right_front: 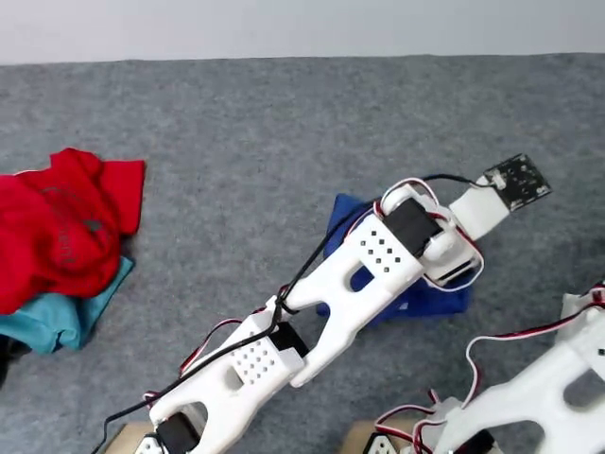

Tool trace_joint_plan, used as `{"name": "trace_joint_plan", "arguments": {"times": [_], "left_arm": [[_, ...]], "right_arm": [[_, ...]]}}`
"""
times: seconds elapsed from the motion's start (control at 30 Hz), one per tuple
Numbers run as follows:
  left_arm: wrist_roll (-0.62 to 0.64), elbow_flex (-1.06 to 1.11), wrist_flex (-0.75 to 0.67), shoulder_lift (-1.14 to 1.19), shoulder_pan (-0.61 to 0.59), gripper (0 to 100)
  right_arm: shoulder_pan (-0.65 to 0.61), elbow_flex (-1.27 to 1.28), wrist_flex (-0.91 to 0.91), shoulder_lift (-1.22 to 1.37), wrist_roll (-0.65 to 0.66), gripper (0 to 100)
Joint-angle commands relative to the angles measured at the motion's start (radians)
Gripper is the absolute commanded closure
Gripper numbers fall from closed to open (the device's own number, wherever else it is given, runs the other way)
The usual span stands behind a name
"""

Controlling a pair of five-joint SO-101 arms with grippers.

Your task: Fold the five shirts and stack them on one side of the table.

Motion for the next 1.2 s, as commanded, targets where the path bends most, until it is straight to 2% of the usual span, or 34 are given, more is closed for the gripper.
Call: {"name": "trace_joint_plan", "arguments": {"times": [0.0,0.13,0.23,0.4,0.53,0.73,0.87,1.17], "left_arm": [[0.012,-0.088,0.032,-0.055,0.003,81],[0.012,-0.140,0.080,-0.058,-0.044,81],[0.014,-0.153,0.081,-0.075,-0.126,81],[0.014,-0.148,0.081,-0.178,-0.250,90],[0.014,-0.147,0.081,-0.242,-0.350,100],[0.014,-0.108,0.081,-0.302,-0.537,99],[0.014,0.036,0.083,-0.414,-0.647,99],[-0.080,0.587,0.081,-0.847,-0.847,99]], "right_arm": [[0.007,-0.008,0.042,-0.033,0.003,99.0],[0.007,-0.009,0.042,-0.033,0.003,99.0],[0.004,-0.009,0.042,-0.033,0.003,99.0],[-0.016,-0.011,0.041,-0.033,0.003,99.0],[-0.122,-0.009,0.041,-0.031,0.000,99.0],[-0.395,-0.005,-0.038,-0.019,-0.112,99.0],[-0.544,0.012,-0.150,0.035,-0.146,99.0],[-0.737,0.009,-0.374,0.329,-0.241,99.0]]}}
